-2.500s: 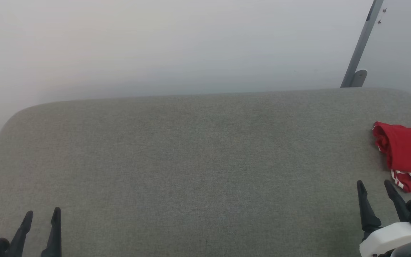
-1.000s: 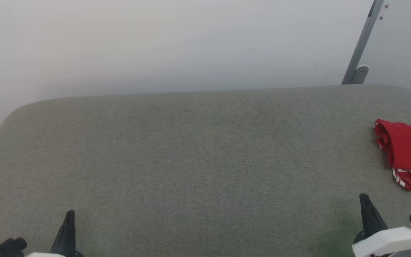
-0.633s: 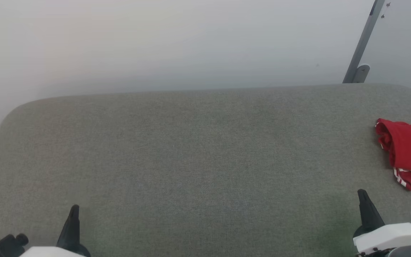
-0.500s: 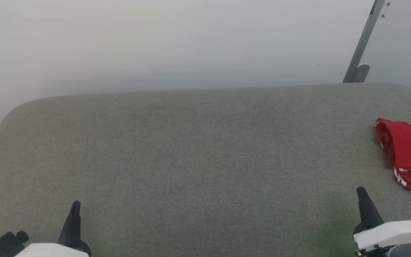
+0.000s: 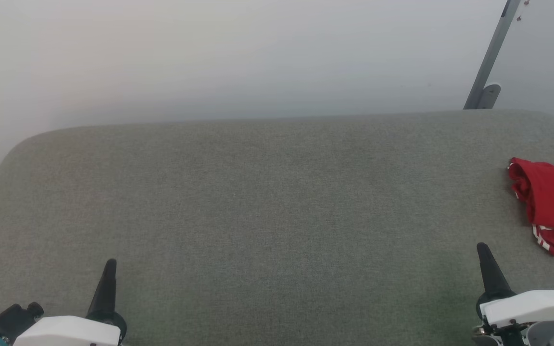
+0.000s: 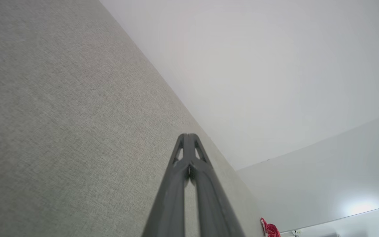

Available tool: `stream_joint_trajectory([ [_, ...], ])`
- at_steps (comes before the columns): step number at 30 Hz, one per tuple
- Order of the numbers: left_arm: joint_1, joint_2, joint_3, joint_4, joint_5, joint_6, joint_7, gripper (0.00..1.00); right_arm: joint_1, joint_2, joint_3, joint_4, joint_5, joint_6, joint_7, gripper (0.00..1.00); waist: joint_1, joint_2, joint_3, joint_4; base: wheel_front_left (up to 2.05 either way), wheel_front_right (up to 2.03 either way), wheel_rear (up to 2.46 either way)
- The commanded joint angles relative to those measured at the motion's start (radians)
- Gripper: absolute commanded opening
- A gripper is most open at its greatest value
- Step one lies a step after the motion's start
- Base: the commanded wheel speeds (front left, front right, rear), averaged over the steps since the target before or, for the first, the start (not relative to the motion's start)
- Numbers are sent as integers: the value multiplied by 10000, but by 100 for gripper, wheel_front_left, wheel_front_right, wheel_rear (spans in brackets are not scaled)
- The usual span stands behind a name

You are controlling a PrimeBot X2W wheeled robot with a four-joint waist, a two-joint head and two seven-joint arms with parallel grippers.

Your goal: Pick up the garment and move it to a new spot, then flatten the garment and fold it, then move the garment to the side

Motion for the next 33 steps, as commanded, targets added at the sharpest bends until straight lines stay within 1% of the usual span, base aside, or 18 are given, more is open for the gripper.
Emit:
stream_joint_trajectory([
  [1,-257,9,56,-126,-276,-15,92,0,-257,-5,-43,-142,310,3,79,0,0,-1,9,3,0,0,0],
  [19,-629,-329,99,-126,-1815,-20,610,0,-434,159,-72,-313,2175,3,559,0,0,-1,113,33,0,0,0],
  [33,-867,-516,123,-124,-2773,-23,907,0,-555,252,-85,-384,3281,3,848,0,-1,-1,184,54,0,0,0],
])
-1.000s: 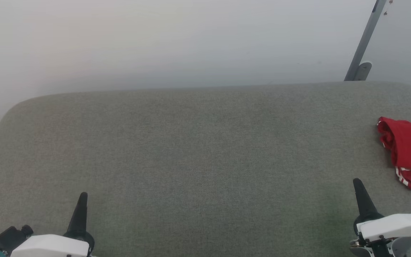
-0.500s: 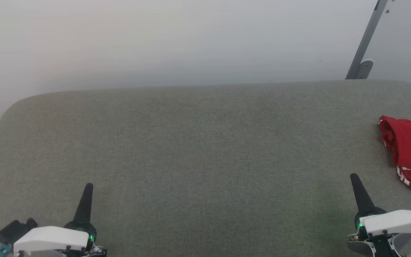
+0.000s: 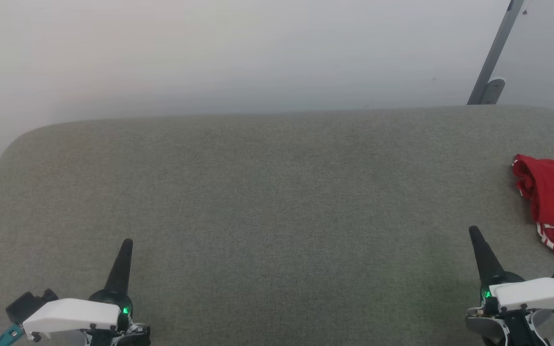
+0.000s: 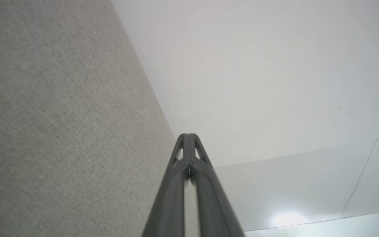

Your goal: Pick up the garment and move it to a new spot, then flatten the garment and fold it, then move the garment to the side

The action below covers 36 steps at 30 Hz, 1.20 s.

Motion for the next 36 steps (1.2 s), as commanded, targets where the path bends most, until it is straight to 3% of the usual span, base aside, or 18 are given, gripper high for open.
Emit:
stream_joint_trajectory([
  [1,-255,20,59,-86,-233,-23,68,0,-188,8,-37,-79,203,3,73,0,0,-1,5,2,0,0,0],
  [36,-687,-431,99,-72,-2201,-30,726,0,-388,237,-64,-278,2580,4,684,0,0,-1,191,56,0,0,0],
])
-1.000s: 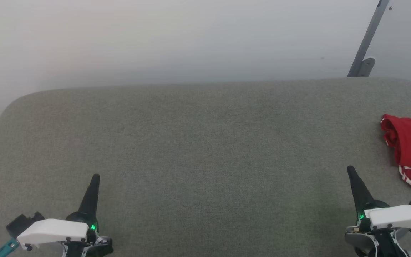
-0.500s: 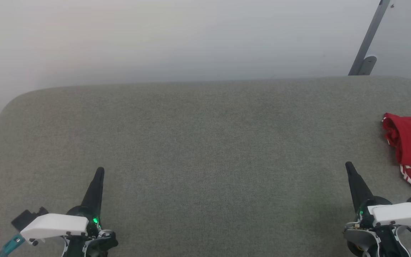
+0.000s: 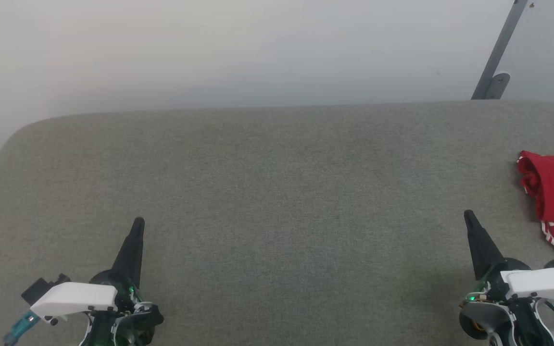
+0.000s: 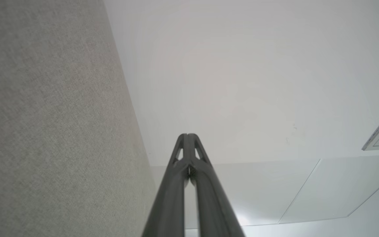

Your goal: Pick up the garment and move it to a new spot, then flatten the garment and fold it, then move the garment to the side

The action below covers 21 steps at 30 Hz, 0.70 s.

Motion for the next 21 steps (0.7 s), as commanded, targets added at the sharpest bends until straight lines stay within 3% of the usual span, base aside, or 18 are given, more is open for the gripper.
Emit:
stream_joint_trajectory([
  [1,-120,-47,37,-35,-124,-28,76,0,-77,66,-20,-65,187,4,58,0,0,-1,8,3,0,0,0],
  [21,-141,-52,35,-35,-164,-29,81,0,-73,62,-16,-56,210,4,67,0,0,-1,14,4,0,0,0],
])
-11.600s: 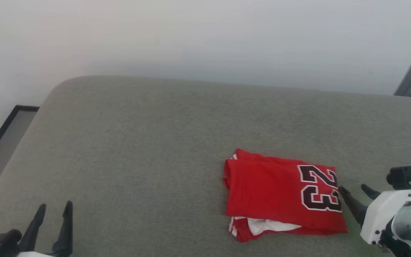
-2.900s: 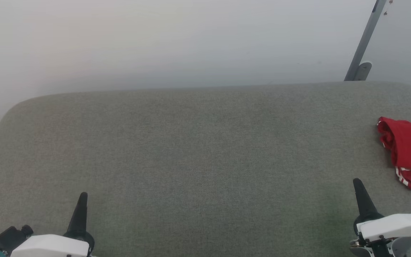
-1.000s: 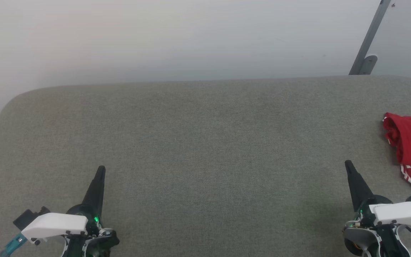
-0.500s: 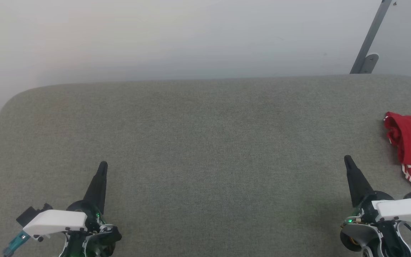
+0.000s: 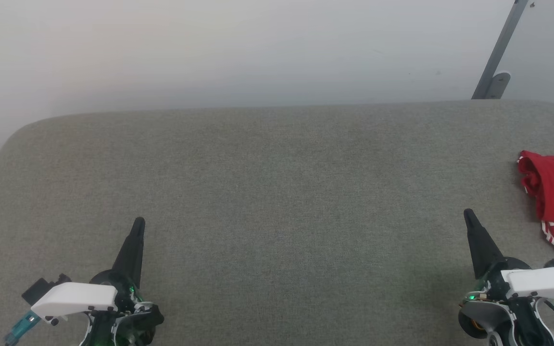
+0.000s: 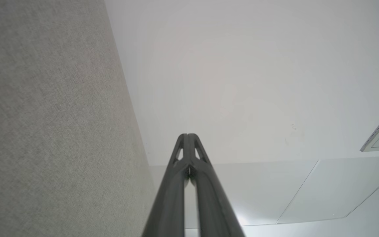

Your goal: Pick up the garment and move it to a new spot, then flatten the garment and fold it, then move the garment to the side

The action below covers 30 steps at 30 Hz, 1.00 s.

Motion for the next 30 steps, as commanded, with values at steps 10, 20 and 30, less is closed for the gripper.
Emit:
stream_joint_trajectory([
  [10,-120,-25,30,-30,-30,-29,32,0,-51,37,-12,-26,40,4,26,0,0,0,0,0,0,0,0],
  [20,-120,-25,29,-30,-31,-29,31,0,-51,38,-13,-26,39,4,25,0,0,0,0,0,0,0,0],
  [30,-120,-25,29,-30,-32,-29,30,0,-51,38,-12,-26,40,4,25,0,0,0,0,0,0,0,0],
])
